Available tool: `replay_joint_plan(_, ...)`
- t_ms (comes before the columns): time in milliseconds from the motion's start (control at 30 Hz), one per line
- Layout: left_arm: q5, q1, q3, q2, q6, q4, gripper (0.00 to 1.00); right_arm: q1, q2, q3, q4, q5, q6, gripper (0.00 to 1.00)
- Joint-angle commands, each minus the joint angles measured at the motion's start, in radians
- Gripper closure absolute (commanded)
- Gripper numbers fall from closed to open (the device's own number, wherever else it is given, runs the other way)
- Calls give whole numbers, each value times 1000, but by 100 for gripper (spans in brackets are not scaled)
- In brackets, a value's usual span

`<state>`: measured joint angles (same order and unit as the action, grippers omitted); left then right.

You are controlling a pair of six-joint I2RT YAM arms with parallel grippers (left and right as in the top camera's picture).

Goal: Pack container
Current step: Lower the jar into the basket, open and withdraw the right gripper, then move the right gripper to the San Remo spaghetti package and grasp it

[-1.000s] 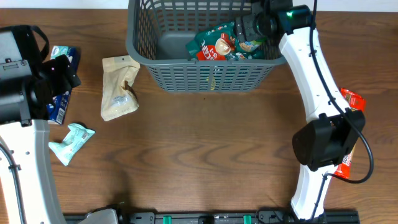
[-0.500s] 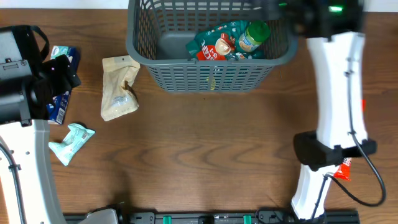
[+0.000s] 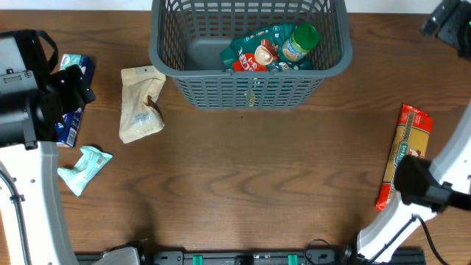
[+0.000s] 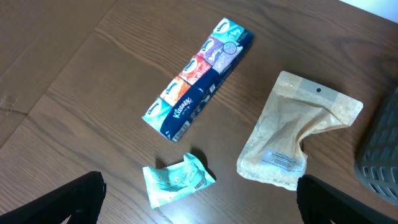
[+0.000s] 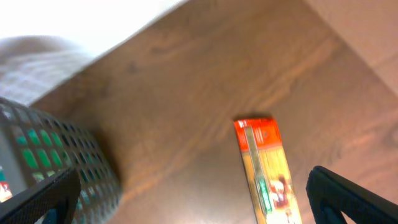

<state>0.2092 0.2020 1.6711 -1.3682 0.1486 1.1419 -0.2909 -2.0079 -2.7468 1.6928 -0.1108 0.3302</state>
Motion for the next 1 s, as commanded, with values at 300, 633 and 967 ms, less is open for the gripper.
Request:
replay_joint_plan(300,0,4,1,-4,-16,2,1,-151,562,739,5,-75,-16,1)
replay_joint_plan(633,-1,4,1,-6,-16,2,1,-286,715,1318,-336,-87,-223,1)
replay_joint_plan(967,-1,4,1,-8,-16,2,1,-317,492,1521,-640,44,-258,1)
